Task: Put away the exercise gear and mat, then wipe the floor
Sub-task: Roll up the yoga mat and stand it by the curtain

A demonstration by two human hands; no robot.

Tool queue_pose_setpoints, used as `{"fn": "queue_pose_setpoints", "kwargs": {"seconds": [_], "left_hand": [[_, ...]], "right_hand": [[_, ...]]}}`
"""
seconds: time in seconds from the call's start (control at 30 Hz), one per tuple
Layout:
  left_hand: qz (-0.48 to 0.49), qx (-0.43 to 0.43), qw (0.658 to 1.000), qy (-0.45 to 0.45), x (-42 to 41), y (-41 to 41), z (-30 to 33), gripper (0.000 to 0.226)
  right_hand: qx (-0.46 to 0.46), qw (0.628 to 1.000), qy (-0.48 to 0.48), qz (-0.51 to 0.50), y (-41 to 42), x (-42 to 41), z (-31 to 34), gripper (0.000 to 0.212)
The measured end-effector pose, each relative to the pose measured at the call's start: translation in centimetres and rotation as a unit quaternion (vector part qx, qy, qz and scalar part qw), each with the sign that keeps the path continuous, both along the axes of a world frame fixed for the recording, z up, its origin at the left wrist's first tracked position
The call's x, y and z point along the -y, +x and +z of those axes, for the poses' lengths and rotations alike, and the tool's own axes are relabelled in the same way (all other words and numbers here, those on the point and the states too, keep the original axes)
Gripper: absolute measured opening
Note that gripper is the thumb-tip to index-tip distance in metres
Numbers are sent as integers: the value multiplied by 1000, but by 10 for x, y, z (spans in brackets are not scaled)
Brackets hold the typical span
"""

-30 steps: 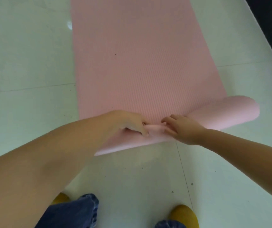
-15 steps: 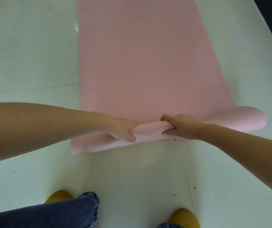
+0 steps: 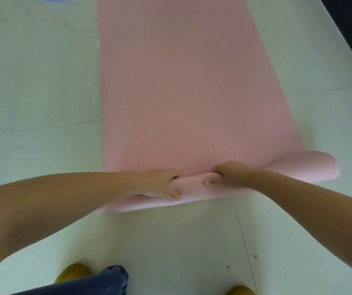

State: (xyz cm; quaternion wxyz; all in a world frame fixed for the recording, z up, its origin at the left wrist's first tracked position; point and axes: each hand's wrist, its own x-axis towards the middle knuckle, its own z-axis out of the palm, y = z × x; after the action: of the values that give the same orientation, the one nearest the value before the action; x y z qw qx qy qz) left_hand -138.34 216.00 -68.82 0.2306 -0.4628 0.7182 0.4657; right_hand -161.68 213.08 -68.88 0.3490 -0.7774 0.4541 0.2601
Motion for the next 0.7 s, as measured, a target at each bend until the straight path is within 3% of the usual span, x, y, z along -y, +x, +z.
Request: {"fn": "queue_pose_setpoints", "kwargs": {"seconds": [0.07, 0.1, 0.17, 0.2, 0.23, 0.3, 0.37, 0.53, 0.6, 0.7], "left_hand": [[-79, -2, 975, -207, -5, 4, -1, 55], [-138, -1, 931, -339, -10, 2, -4, 50], [-202, -12, 865, -460, -24, -6, -3, 44], [-209, -1, 856, -473, -35, -13, 0, 50], [-199, 11, 870, -451, -46, -18, -1, 61], [-176, 62, 922, -340, -62, -26, -2, 90], [-184, 120, 942, -253, -70, -35, -5, 98], [-168, 106, 931, -306, -41, -27, -19, 85], [-142, 82, 937, -309, -18, -20, -14, 73], [-147, 49, 945, -287, 21, -6, -9, 78]], "right_hand": [[-18, 1000, -8, -5, 2, 6, -6, 52], [-24, 1000, -15, -6, 3, 8, -7, 52], [-30, 998, -46, -8, 4, 13, -7, 52], [-30, 997, -66, -13, 4, 15, -6, 52], [-32, 996, -83, -18, 3, 16, -6, 52], [-48, 993, -110, -5, 3, 13, -3, 52], [-66, 986, -152, 24, 4, 7, -2, 53], [6, 957, -290, -10, 13, 0, 1, 50], [60, 934, -350, 41, 10, -1, 5, 47], [40, 922, -366, 116, -1, -8, 4, 61]]}}
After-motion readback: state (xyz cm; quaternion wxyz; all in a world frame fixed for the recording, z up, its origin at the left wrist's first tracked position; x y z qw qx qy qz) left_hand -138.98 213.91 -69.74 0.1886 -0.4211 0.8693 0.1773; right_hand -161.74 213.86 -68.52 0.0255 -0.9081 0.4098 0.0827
